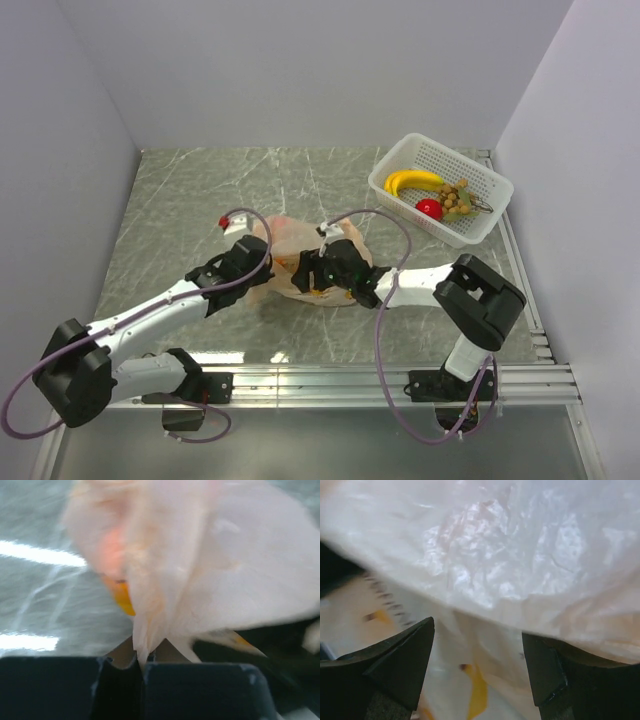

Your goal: Untie the knot of the plastic bag and take out the fruit

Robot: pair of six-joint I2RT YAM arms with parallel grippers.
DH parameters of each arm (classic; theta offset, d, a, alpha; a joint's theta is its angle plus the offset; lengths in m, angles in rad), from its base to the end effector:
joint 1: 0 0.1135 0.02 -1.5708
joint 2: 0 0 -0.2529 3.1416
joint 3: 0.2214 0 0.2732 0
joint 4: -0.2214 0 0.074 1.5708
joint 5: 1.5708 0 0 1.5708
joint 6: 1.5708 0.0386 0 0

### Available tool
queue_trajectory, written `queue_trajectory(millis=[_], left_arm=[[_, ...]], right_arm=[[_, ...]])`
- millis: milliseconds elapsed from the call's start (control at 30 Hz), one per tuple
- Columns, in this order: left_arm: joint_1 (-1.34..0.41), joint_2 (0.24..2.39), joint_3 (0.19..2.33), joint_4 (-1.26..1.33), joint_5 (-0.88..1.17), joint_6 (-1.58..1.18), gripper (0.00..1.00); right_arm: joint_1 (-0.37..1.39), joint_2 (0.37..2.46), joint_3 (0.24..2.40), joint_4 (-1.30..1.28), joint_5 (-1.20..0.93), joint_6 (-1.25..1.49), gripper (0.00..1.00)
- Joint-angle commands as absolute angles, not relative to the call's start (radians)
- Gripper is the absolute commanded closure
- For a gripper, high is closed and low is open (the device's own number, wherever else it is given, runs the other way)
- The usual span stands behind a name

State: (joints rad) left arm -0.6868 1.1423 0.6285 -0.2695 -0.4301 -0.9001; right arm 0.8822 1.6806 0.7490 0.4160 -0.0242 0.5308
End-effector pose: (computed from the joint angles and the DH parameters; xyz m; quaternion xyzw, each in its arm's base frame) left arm 0.2065 -0.1485 0.1878 -0.1774 0.8884 -0.1289 0.4034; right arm 0.2235 0.2730 0.1312 -0.1570 0.8496 0.3348 0.3761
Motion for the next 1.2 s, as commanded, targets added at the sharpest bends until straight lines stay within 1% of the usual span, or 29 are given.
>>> queue_trajectory(millis=[0,67,267,433,633,800,967,1100,1167], left_arm=[[-0.773,1.098,0.771,-0.299,-0.394,-0.772,1.00],[-0.831,1.086,0.818,-0.314,-0.355,-0.769,1.00],[-0.824,1.068,0.752,-0.385,-0.334,-0.860,0.99],[-0.815,1.066,0.687,-0.443,-0.367,-0.905,0.99],[-0.807,1.104,0.629,-0.479,-0.391,-0.994,0.99],[-0.804,1.106,0.609,-0.449,-0.390,-1.019,0.99],[-0.804,1.071,0.640,-0.440,-0.380,-1.005,0.99],[-0.804,1.028,0.719,-0.485,-0.425,-1.000,0.99],[-0.804,1.009,0.736,-0.500,-0.449,-1.006,1.00]], right_arm=[[0.825,1.617,0.712,0.413,0.034,0.561,0.23],[0.807,1.603,0.701,0.410,0.028,0.554,0.23],[0.773,1.540,0.669,0.403,-0.020,0.497,0.23],[0.773,1.502,0.669,0.405,-0.049,0.457,0.24],[0.818,1.551,0.768,0.339,-0.084,0.388,0.25],[0.856,1.624,0.828,0.336,-0.086,0.399,0.25],[0.873,1.684,0.877,0.334,-0.098,0.391,0.31],[0.874,1.692,0.874,0.359,-0.095,0.379,0.39],[0.874,1.709,0.882,0.367,-0.107,0.367,0.41]])
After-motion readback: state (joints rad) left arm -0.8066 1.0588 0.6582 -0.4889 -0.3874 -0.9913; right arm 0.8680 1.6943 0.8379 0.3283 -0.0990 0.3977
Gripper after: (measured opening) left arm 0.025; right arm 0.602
